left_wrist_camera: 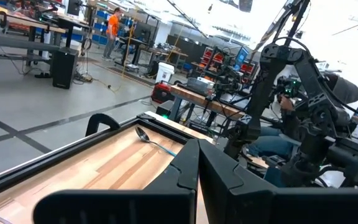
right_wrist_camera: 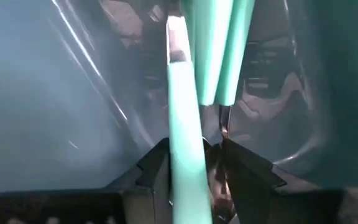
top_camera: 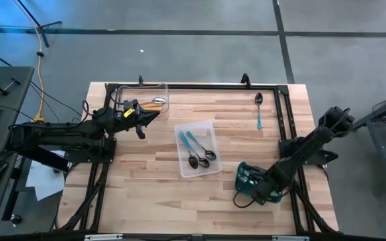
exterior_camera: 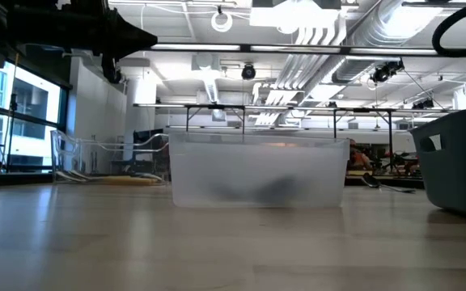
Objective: Sort silverware by color (type)
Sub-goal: Put the light blue spoon into the blue bin
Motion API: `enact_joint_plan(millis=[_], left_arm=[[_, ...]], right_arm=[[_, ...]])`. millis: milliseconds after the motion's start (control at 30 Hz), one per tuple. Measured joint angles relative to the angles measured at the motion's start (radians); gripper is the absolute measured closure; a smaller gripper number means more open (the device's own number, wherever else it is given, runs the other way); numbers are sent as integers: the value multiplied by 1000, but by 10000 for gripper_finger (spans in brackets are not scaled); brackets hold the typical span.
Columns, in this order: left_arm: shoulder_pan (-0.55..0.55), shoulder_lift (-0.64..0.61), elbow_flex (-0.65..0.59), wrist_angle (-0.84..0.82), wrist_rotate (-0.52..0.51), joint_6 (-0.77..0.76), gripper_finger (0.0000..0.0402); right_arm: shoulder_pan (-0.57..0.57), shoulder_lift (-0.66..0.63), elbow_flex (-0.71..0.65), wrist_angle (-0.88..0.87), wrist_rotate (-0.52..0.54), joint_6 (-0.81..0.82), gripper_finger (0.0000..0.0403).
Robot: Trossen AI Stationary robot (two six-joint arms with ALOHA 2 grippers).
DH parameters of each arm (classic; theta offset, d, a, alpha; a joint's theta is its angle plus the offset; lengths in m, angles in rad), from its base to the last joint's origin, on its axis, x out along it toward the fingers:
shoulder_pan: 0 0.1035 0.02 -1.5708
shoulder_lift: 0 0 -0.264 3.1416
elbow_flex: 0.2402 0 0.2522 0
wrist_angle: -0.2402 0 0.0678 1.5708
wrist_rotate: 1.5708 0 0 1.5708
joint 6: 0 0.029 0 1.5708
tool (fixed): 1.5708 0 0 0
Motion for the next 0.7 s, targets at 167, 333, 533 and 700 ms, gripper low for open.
enact_joint_plan(millis=[167,333,533,700], left_arm=[[0,0,0,0,-6,0,401],[0,0,0,0,-18,0,401],[0,0,0,0,-18,0,401],[0,0,0,0,-18,-1,401]], right_arm=[[0,0,0,0,0,0,274],[0,0,0,1,-1,0,273],[0,0,0,5,-3,0,269],[0,-1,0,7,-8,0,240]])
